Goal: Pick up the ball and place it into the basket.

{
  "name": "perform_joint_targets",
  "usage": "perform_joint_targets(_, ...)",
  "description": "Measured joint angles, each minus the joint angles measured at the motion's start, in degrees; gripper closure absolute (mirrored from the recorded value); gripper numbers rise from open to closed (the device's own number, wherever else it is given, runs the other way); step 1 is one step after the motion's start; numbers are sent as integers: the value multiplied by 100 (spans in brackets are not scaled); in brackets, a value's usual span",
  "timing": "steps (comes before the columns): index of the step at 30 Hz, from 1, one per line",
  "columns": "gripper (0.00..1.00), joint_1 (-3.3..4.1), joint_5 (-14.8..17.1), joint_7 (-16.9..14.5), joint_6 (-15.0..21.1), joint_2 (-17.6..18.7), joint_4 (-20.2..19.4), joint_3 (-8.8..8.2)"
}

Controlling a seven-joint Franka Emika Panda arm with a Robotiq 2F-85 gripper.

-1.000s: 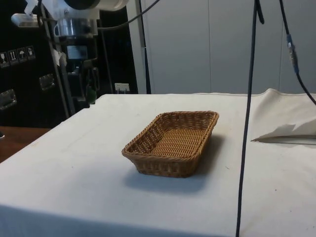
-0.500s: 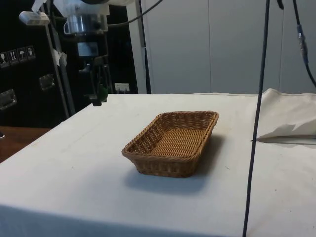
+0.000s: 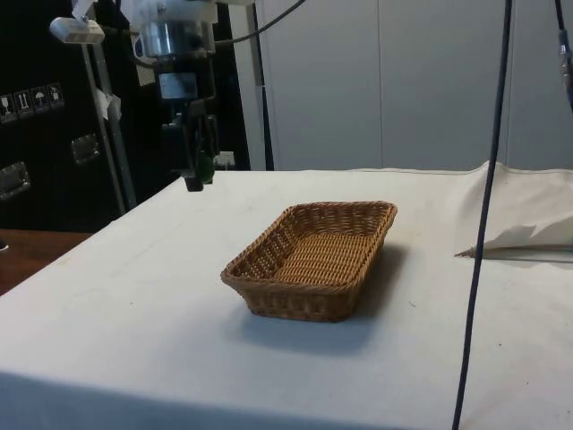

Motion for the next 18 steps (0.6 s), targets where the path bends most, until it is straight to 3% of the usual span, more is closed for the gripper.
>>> perform_joint_targets(18, 100, 29, -23, 132, 556, -510, -905, 155)
